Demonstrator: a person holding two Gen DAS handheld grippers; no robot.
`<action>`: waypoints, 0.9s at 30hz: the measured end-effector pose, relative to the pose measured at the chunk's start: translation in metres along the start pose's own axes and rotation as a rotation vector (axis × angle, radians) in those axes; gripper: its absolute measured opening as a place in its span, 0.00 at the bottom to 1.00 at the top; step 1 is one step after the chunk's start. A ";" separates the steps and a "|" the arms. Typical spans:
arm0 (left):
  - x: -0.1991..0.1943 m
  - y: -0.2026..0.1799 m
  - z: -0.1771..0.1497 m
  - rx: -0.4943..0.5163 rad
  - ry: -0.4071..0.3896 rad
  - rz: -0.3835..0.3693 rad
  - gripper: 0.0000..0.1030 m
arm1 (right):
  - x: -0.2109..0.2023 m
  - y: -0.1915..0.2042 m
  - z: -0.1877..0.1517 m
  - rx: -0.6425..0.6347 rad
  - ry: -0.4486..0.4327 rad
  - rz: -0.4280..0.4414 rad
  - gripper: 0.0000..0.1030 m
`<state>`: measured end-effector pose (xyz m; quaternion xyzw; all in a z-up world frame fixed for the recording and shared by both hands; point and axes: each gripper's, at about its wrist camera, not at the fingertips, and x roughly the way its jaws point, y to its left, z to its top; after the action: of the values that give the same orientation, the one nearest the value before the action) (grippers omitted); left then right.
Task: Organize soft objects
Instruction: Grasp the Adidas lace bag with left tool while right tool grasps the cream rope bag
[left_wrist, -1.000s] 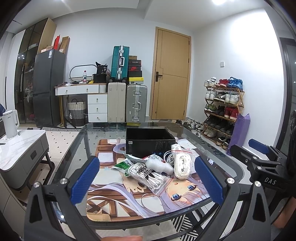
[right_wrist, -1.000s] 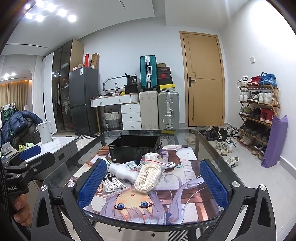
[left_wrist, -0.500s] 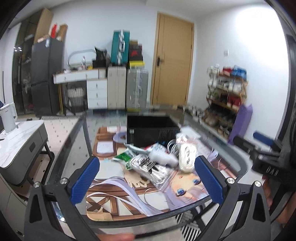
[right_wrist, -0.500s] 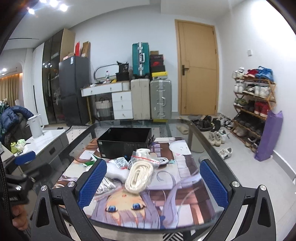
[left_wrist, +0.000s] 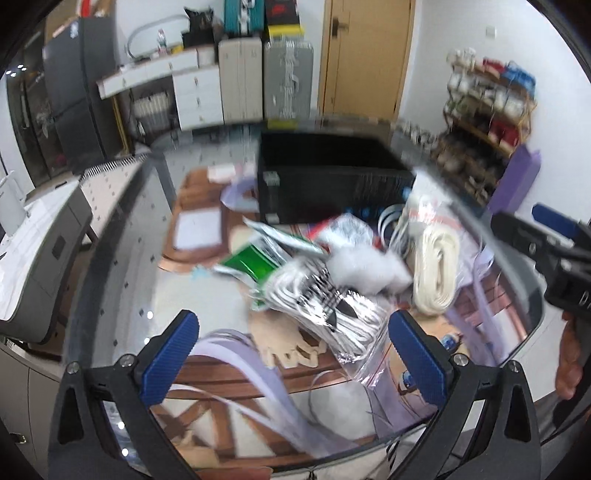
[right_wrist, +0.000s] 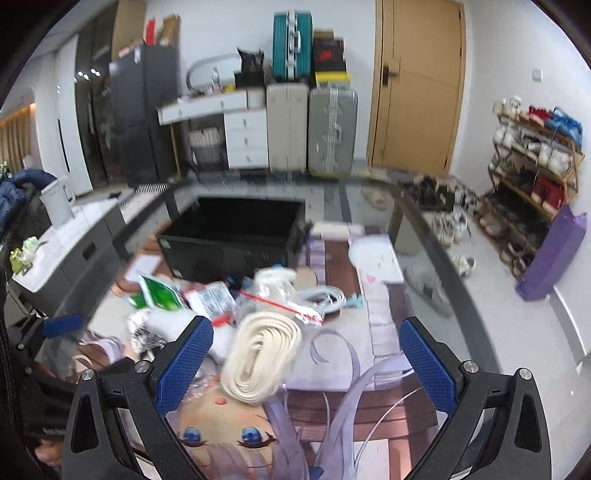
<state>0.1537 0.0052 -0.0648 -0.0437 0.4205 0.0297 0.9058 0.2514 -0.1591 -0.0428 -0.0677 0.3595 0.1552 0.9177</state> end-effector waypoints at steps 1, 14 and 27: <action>0.008 -0.004 0.000 0.006 0.020 -0.001 1.00 | 0.010 -0.001 0.000 -0.004 0.032 0.006 0.99; 0.065 -0.015 0.011 -0.023 0.133 0.039 1.00 | 0.050 -0.008 -0.012 -0.039 0.112 -0.015 0.99; 0.061 0.008 -0.009 -0.003 0.147 0.048 1.00 | 0.070 0.021 -0.023 -0.066 0.173 0.031 0.99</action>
<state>0.1854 0.0134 -0.1173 -0.0367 0.4865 0.0488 0.8715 0.2781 -0.1284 -0.1076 -0.1056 0.4330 0.1747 0.8780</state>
